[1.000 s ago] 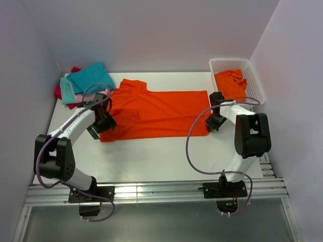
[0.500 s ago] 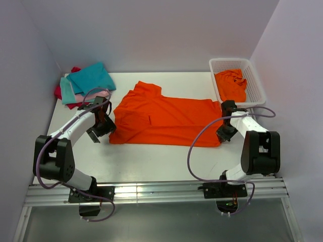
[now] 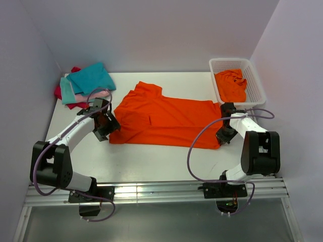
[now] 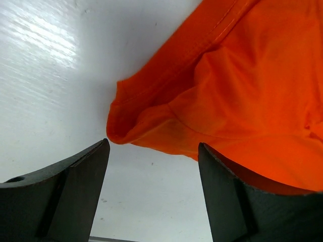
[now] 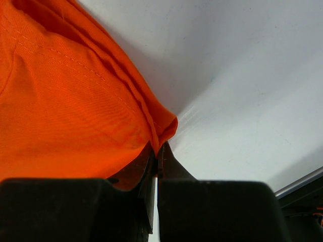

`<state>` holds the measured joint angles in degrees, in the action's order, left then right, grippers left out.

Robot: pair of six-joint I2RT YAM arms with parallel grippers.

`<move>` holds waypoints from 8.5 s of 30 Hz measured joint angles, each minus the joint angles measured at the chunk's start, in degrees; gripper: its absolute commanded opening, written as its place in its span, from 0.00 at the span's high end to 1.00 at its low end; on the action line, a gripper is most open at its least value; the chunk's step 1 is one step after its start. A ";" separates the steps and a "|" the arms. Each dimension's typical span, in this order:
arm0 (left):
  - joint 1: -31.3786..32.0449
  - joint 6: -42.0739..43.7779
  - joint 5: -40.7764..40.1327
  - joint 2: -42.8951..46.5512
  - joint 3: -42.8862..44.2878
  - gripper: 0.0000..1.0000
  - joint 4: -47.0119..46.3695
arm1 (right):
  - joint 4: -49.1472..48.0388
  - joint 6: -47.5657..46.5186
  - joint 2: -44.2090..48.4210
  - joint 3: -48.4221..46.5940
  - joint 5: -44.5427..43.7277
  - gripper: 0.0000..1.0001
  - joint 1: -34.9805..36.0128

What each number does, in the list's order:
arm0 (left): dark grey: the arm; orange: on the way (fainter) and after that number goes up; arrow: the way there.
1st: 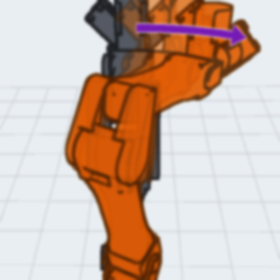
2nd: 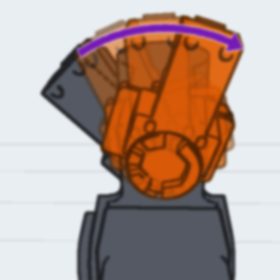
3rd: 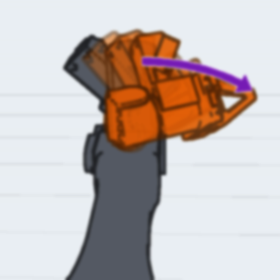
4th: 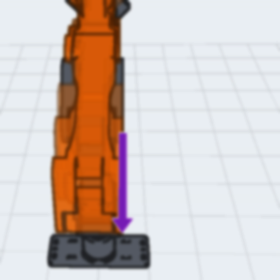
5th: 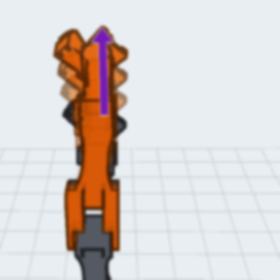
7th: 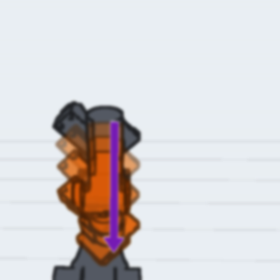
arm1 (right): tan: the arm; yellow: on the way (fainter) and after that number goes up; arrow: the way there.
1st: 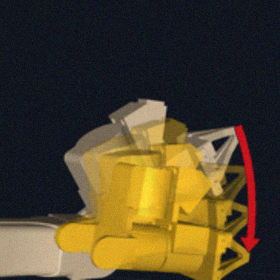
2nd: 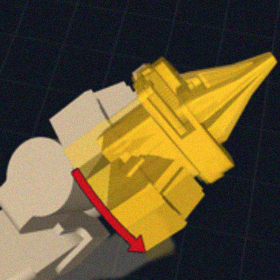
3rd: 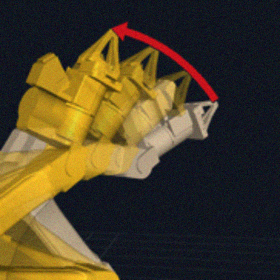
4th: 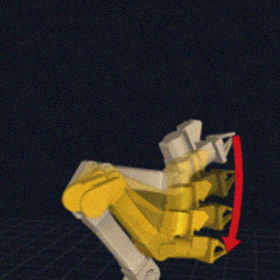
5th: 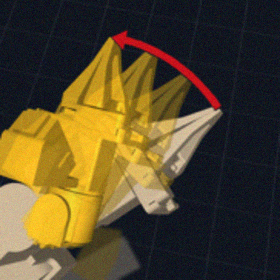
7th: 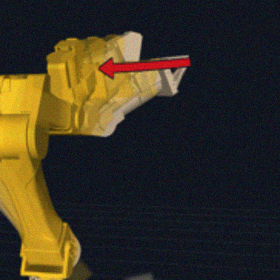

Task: Fold and stack the t-shirts
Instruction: Fold the tshirt

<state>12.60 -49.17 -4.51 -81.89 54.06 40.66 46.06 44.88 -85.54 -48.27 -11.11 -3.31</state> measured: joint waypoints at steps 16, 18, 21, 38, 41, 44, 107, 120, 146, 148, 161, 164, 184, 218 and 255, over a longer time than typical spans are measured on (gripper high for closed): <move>1.51 0.17 -0.09 -5.73 -6.43 0.52 -5.01 | 0.04 0.11 0.00 0.00 -0.02 1.00 0.00; 1.53 0.22 -0.66 -6.93 -5.22 0.54 -4.33 | 0.07 0.13 0.00 0.00 -0.02 1.00 0.00; 1.57 0.46 -1.95 -9.03 -3.04 0.73 -3.67 | 0.09 0.11 0.00 0.00 -0.04 1.00 0.00; -0.79 1.46 -2.14 -3.48 -3.67 1.00 -2.25 | 1.53 0.00 5.62 4.79 1.07 1.00 -1.05; -0.76 1.16 -1.29 2.58 -5.62 1.00 1.16 | 3.06 0.17 7.48 4.92 1.38 1.00 -1.07; 0.11 -0.11 -0.81 6.78 -5.38 0.99 5.35 | 4.37 0.33 8.37 4.92 1.53 1.00 -1.07; -3.56 19.58 32.96 -65.59 75.58 0.22 -11.50 | 15.13 -4.92 22.99 -2.67 6.19 0.07 -1.44; -3.72 20.92 36.98 -59.14 60.15 0.27 -21.66 | 14.53 -4.48 19.56 -3.17 6.19 0.07 -1.44; -3.45 21.05 39.82 -61.96 61.07 1.00 -20.92 | 8.74 -5.90 10.71 -4.63 5.97 0.08 -1.44; -3.45 21.03 39.80 -61.96 61.07 1.00 -20.92 | 6.78 -6.49 7.48 -6.71 6.21 0.07 -1.44; -2.49 21.00 36.20 -56.85 54.71 1.00 -19.37 | -1.81 -9.22 -20.59 -32.59 2.45 0.08 -1.44; -2.32 21.07 35.41 -54.21 50.90 1.00 -18.43 | -2.05 -9.18 -24.76 -34.10 2.25 0.09 -1.36; -2.23 22.43 31.65 -47.98 43.23 1.00 -14.27 | 1.68 -8.39 -28.70 -38.05 -0.17 0.50 0.92; -2.23 22.64 27.52 -31.93 24.90 1.00 -18.56 | 27.56 -14.67 -43.23 -61.94 -8.17 0.42 2.82; -2.23 23.43 27.67 -16.20 12.09 1.00 -21.51 | 8.09 -17.35 -30.47 -37.75 -1.16 0.32 10.78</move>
<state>10.37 -25.74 23.16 -98.08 66.15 19.16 54.15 27.53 -116.01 -86.02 -12.27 7.46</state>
